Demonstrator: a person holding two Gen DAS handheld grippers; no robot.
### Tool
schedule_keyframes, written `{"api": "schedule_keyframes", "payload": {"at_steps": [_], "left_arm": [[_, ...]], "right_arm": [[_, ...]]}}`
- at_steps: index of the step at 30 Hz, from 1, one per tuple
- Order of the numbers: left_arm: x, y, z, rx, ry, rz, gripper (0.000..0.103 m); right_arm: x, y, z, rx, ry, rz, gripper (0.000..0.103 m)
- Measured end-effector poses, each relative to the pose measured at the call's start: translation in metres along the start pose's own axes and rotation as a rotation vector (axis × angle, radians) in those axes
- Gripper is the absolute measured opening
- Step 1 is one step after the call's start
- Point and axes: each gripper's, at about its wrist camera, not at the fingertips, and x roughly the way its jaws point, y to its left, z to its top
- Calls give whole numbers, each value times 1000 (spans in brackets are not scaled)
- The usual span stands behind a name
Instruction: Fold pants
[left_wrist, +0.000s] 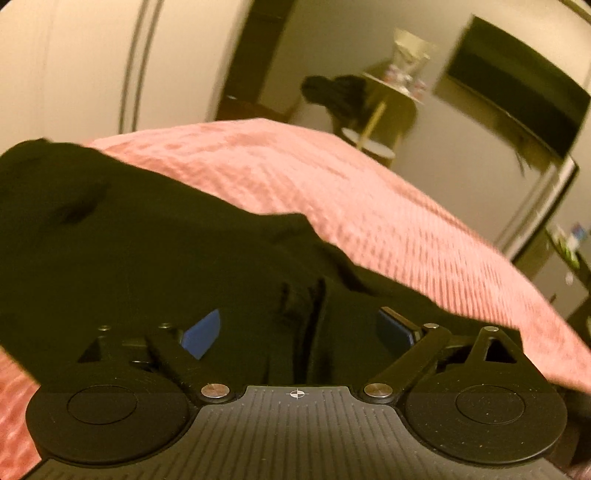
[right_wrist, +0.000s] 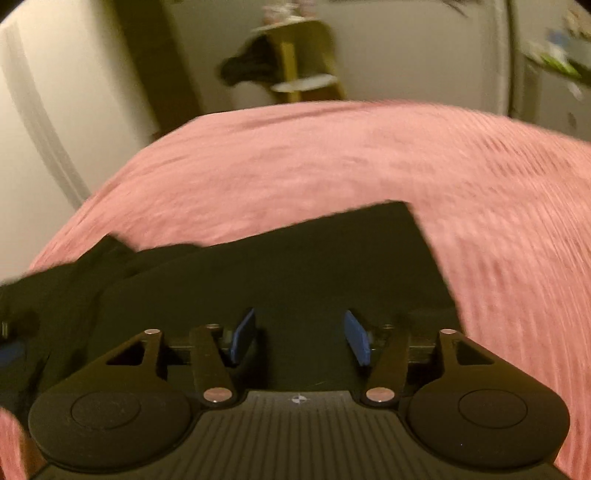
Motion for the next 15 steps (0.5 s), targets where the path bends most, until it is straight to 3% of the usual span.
{"api": "schedule_keyframes", "payload": {"at_steps": [3, 6, 9, 12, 15], "left_arm": [[-9, 13, 8, -36, 16, 54, 96], [-21, 30, 19, -85, 21, 91, 96], [-48, 61, 36, -173, -45, 102, 96], [-77, 105, 50, -237, -130, 131, 98], [-93, 156, 51, -317, -152, 166, 98]], "right_arm": [[-1, 27, -10, -146, 12, 14, 68], [18, 43, -16, -253, 115, -13, 82], [28, 39, -13, -235, 141, -48, 99], [30, 29, -8, -184, 153, -20, 99], [31, 29, -7, -193, 154, -24, 99]]}}
